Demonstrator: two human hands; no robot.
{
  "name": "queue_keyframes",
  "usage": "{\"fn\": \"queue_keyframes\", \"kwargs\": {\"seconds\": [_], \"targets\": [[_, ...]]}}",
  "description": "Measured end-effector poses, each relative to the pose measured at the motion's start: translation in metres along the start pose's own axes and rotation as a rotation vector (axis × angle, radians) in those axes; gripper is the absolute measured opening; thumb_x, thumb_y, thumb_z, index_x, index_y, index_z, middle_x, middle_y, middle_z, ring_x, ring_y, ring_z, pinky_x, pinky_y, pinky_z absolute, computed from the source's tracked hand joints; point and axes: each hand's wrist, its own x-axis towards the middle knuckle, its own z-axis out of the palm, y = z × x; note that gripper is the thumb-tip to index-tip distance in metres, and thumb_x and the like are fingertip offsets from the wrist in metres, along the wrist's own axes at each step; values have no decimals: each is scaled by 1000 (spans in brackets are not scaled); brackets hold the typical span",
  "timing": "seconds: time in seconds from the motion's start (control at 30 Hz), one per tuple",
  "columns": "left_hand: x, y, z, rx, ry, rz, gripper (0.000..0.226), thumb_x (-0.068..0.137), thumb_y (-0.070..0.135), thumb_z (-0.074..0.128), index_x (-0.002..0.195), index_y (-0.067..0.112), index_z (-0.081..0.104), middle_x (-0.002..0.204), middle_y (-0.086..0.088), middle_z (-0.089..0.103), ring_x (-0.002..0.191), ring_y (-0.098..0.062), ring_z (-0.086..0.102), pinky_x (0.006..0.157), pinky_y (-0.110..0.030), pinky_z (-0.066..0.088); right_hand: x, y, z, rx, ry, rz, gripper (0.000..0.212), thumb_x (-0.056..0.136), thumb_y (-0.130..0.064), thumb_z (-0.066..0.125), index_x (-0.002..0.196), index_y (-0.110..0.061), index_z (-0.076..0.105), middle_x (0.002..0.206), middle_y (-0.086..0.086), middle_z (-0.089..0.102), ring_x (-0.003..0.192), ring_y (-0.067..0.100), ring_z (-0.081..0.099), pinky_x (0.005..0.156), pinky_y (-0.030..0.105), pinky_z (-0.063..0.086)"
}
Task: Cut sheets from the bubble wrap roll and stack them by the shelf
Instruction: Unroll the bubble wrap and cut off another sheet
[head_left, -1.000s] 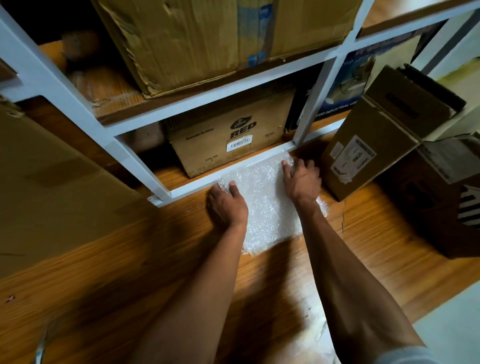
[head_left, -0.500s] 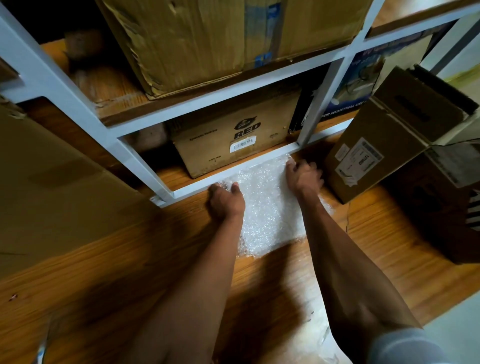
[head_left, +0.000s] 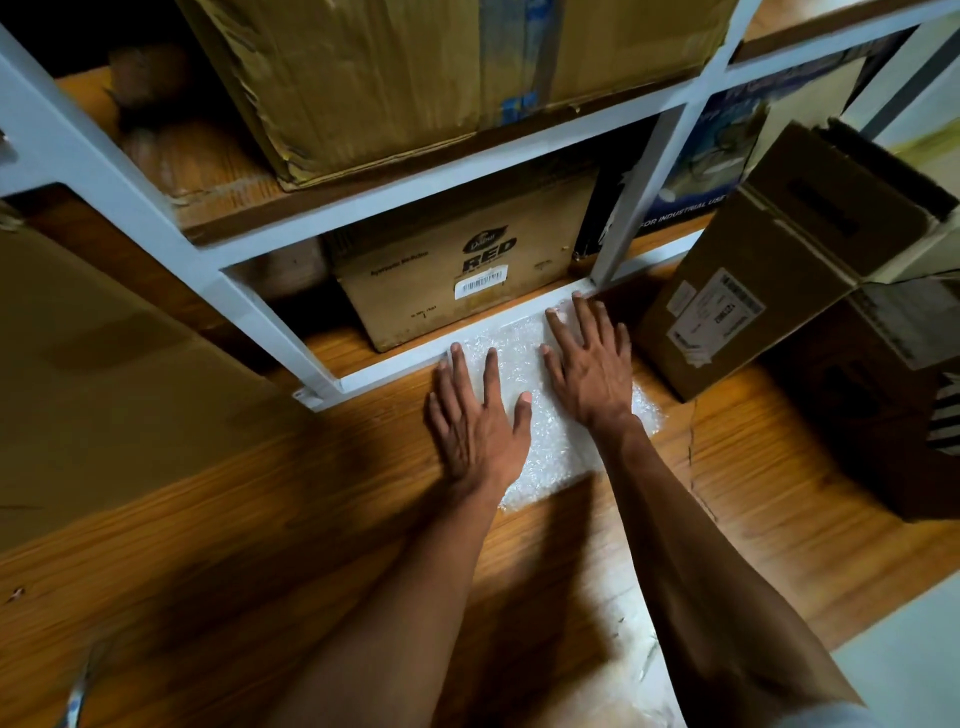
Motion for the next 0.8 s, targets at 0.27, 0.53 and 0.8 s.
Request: {"fn": "queue_keyframes", "kwargs": {"seconds": [0.27,0.53,0.8], "targets": [[6,-9,16,83,-179,-4,94,94,80,15,164,23,-12,168,-6,-26,154,-31,-27,125,-58,-3,-1,1,19,59,-132,53,68,105,-64,4,167,-36,-2,176,1,-1,162,27,-1,130,55,6],[0,-7,-4,42,-73,58,86,95,76,22,164,31,0,172,-4,-13,157,-33,-15,124,-59,3,-12,-3,1,103,13,59,68,107,-59,9,168,-30,3,176,5,3,162,26,-2,130,54,0],[26,2,-1,104,-187,263,66,102,66,7,162,41,-8,169,2,-25,155,-27,-24,124,-60,-3,-59,-17,19,106,-9,227,64,108,-55,11,168,-35,-2,176,1,-9,161,32,-10,126,63,-4]]}}
